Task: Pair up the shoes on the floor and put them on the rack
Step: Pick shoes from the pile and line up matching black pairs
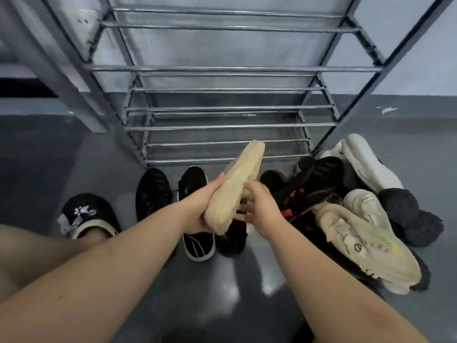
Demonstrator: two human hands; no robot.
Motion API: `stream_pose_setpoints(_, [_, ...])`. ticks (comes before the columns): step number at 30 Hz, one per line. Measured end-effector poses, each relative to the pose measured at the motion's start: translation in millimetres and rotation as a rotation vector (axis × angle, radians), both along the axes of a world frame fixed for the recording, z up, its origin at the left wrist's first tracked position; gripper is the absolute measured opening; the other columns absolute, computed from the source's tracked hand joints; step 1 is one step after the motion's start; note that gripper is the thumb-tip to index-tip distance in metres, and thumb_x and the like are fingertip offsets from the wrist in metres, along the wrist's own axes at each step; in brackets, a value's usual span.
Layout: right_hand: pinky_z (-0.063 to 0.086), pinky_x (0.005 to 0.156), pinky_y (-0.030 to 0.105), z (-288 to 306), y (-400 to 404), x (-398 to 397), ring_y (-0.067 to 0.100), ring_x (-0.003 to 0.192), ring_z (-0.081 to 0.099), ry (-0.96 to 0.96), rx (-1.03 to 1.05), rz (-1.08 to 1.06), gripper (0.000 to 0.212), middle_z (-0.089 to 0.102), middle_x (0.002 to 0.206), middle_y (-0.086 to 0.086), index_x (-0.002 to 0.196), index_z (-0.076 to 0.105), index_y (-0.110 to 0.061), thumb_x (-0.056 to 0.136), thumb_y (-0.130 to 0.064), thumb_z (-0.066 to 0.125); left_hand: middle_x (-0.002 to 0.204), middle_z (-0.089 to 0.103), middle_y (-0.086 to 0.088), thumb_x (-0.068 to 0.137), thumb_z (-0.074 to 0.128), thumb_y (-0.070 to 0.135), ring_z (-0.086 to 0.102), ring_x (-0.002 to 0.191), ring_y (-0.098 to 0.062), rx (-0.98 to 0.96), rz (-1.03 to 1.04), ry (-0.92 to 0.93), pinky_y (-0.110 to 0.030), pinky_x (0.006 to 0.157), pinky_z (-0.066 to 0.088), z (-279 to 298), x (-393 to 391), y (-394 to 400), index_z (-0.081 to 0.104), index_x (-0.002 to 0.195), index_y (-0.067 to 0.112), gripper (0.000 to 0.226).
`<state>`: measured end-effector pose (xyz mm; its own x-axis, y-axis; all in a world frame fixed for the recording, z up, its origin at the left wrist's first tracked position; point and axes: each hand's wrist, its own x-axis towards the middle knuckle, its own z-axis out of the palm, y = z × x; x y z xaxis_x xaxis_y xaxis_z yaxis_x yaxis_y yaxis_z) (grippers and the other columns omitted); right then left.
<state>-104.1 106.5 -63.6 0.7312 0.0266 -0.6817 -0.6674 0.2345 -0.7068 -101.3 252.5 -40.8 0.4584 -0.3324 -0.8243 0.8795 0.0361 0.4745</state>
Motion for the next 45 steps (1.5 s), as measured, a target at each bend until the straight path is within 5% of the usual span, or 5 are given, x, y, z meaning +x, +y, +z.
stream_pose_setpoints(8, [0.049, 0.099, 0.041, 1.2, 20.5, 1.3, 0.021, 0.104, 0.067, -0.022, -0.132, 0.289, 0.058, 0.072, 0.111, 0.004, 0.120, 0.064, -0.018, 0.078, -0.058, 0.061, 0.104, 0.072, -0.008, 0.080, 0.073, 0.022, 0.069, 0.091, -0.021, 0.036, 0.257, -0.163, -0.033, 0.081, 0.056, -20.5, -12.5, 8.5, 0.063, 0.118, 0.008, 0.042])
stream_pose_setpoints(12, [0.052, 0.095, 0.045, -5.7, 22.3, -1.9, 0.024, 0.098, 0.070, -0.045, -0.173, 0.262, 0.057, 0.074, 0.104, 0.006, 0.114, 0.067, -0.013, 0.072, -0.050, 0.072, 0.114, 0.067, -0.012, 0.069, 0.079, 0.003, 0.067, 0.099, -0.025, 0.145, 0.317, -0.246, -0.040, 0.087, 0.054, -24.1, -17.6, 18.9, 0.045, 0.130, 0.009, 0.070])
stream_pose_setpoints(25, [0.049, 0.081, 0.030, -16.8, -6.6, -54.0, 0.012, 0.081, 0.062, 0.260, -0.111, 0.385, 0.017, 0.067, 0.086, -0.001, 0.102, 0.059, -0.014, 0.088, -0.020, 0.067, 0.101, 0.069, 0.003, 0.087, 0.057, -0.003, 0.060, 0.098, -0.017, 0.147, -0.083, -0.185, -0.033, 0.086, 0.045, -50.6, -38.9, 28.2, 0.055, 0.129, 0.016, 0.047])
stream_pose_setpoints(32, [0.055, 0.056, 0.034, -27.0, -55.4, -56.2, 0.021, 0.085, 0.065, 0.199, -0.125, -0.067, 0.039, 0.065, 0.106, 0.006, 0.125, 0.050, -0.013, 0.092, -0.031, 0.061, 0.098, 0.069, 0.007, 0.088, 0.053, -0.008, 0.059, 0.091, -0.010, 0.189, -0.359, -0.120, -0.027, 0.076, 0.044, -58.5, -50.0, 19.7, 0.058, 0.126, 0.019, 0.047])
stream_pose_setpoints(45, [0.051, 0.057, 0.037, -66.2, -100.5, -79.2, 0.026, 0.069, 0.062, 0.433, -0.394, 0.094, 0.043, 0.061, 0.080, 0.011, 0.119, 0.052, 0.001, 0.096, -0.036, 0.052, 0.120, 0.065, -0.006, 0.081, 0.067, -0.002, 0.061, 0.104, -0.017, 0.310, -0.516, -0.174, -0.030, 0.094, 0.049, -88.4, -67.5, -14.2, 0.060, 0.126, 0.013, 0.049])
